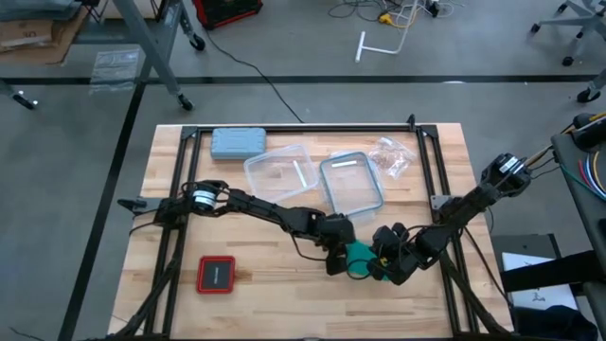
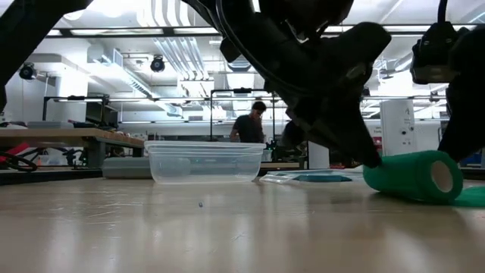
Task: Roll bandage
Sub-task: Roll the blue bandage
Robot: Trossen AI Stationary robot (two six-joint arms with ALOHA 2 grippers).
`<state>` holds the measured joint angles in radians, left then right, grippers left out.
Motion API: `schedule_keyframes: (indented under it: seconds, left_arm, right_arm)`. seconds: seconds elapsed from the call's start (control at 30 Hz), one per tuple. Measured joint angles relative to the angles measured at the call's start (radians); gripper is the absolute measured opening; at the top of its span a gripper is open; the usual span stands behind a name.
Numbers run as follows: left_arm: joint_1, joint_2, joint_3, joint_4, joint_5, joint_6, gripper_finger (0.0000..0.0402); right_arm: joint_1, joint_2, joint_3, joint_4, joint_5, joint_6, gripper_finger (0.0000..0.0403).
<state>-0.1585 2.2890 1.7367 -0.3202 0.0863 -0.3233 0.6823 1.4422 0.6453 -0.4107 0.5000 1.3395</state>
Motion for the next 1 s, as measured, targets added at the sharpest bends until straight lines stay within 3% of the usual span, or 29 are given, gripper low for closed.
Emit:
schedule_keyframes:
  seconds: [1.0]
  left_arm:
    - [0.000, 0.000, 0.000, 0.121, -0.025, -0.003, 0.0001]
  right_arm:
    - [-0.005, 0.000, 0.000, -0.001, 0.005, 0.011, 0.0002]
